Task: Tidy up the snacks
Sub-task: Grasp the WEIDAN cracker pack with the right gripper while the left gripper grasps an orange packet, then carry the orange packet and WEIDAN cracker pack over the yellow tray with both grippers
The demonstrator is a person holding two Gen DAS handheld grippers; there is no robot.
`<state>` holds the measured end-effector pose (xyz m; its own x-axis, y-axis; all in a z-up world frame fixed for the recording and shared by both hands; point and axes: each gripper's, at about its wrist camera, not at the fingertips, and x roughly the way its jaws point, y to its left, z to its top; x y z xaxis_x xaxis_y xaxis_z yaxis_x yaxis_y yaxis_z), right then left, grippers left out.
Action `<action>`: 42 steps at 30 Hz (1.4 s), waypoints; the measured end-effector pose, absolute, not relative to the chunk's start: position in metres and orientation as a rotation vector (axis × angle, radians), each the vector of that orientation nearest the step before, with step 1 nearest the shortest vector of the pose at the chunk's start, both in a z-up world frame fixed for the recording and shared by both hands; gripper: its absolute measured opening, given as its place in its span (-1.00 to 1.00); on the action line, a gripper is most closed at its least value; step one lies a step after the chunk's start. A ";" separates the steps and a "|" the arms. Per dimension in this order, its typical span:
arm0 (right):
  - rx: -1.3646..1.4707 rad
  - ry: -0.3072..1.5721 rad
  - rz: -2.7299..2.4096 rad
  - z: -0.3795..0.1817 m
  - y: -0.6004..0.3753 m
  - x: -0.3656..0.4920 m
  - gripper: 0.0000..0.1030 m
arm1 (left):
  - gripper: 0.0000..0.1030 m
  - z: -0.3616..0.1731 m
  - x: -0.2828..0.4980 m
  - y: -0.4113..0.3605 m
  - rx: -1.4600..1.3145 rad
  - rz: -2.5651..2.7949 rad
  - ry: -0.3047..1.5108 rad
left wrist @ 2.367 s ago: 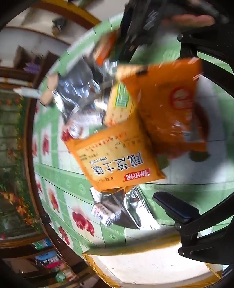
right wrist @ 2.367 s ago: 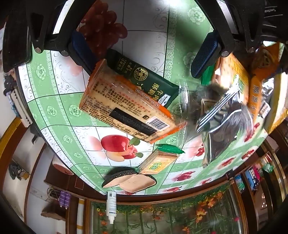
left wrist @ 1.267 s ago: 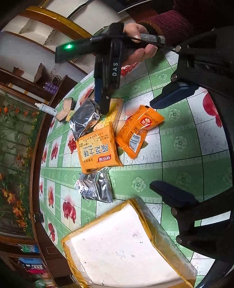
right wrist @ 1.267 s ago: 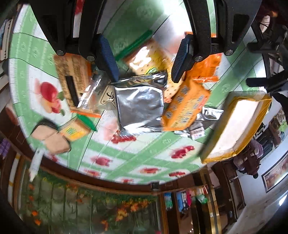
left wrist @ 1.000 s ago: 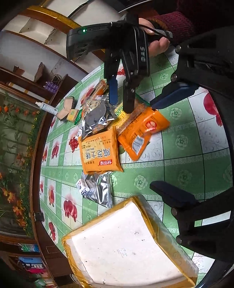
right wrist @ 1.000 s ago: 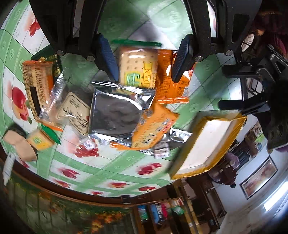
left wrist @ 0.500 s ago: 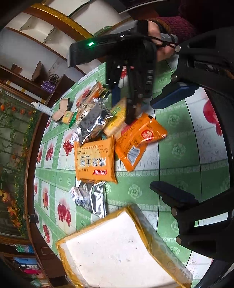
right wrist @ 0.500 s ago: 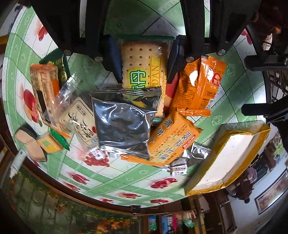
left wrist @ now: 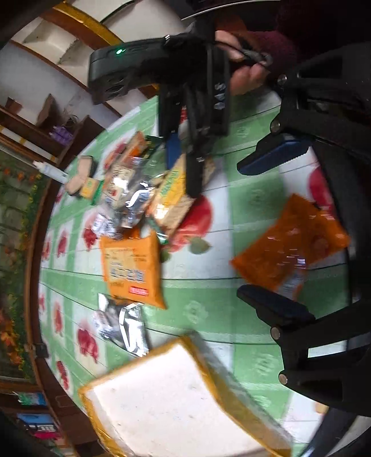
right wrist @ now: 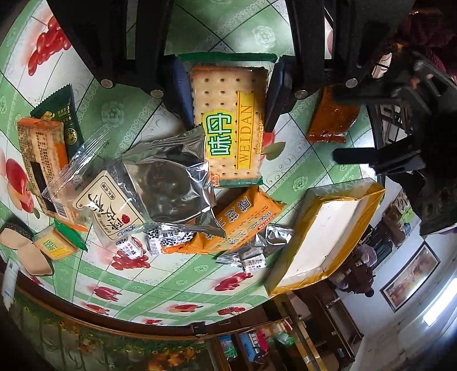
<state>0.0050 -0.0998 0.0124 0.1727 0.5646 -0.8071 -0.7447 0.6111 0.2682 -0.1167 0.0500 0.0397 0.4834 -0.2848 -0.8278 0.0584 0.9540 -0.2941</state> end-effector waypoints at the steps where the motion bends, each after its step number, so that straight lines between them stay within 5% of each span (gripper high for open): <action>1: -0.206 1.041 0.937 0.012 -0.099 0.005 -0.02 | 0.53 0.042 -0.123 0.051 -0.237 -0.195 1.052; 12: -0.199 1.046 0.929 0.006 -0.101 0.006 -0.02 | 0.51 0.015 -0.143 0.043 -0.251 -0.098 1.130; 13: -0.199 1.046 0.929 0.007 -0.101 0.006 -0.02 | 0.43 0.015 -0.142 0.042 -0.233 -0.081 1.103; 15: -0.202 1.044 0.929 0.007 -0.101 0.006 -0.02 | -0.21 0.016 -0.137 0.039 -0.183 -0.058 1.075; 42: -0.114 0.968 1.094 0.026 -0.100 -0.017 -0.02 | -0.32 0.044 -0.131 0.065 -0.250 -0.083 0.912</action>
